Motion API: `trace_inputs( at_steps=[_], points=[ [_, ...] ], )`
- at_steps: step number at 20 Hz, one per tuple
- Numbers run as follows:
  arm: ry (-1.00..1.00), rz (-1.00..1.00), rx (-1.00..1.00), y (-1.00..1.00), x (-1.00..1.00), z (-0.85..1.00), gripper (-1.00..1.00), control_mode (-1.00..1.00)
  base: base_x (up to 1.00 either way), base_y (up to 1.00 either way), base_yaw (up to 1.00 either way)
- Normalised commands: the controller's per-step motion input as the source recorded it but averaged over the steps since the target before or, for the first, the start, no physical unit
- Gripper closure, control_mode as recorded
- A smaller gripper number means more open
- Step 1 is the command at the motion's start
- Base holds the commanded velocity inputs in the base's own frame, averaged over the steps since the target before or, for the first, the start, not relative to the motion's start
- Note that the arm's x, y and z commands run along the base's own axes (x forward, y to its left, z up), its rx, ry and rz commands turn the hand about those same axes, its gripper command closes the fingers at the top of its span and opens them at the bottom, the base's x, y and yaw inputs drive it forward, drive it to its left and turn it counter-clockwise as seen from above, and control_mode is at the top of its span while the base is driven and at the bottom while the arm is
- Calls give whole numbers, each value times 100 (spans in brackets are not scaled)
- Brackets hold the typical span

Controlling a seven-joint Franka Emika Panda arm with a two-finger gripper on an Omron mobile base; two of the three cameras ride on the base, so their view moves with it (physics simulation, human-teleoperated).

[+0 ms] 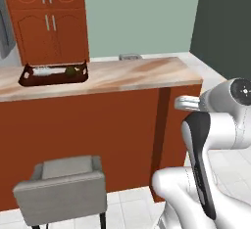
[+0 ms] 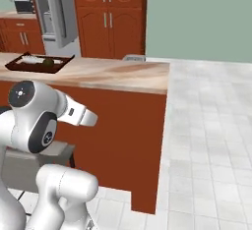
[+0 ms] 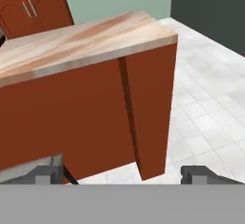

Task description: Gather the sweet potato and avocado from the fridge and place them on a tray on the dining counter. Then gather the steak and fish from the fridge and place them on the other tray.

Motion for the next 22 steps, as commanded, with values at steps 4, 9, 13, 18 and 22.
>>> trace_inputs(
  at_steps=[4,9,13,18,22],
  points=[
    [0,0,0,0,0,0,-100,100,22,-100,-8],
    [0,0,0,0,0,0,-100,100,54,-100,-1],
    [0,0,0,0,0,0,-100,100,94,-100,1],
    [0,0,0,0,0,0,-100,100,100,-93,11],
    [0,0,0,0,0,0,-100,100,100,-72,20]
  ],
)
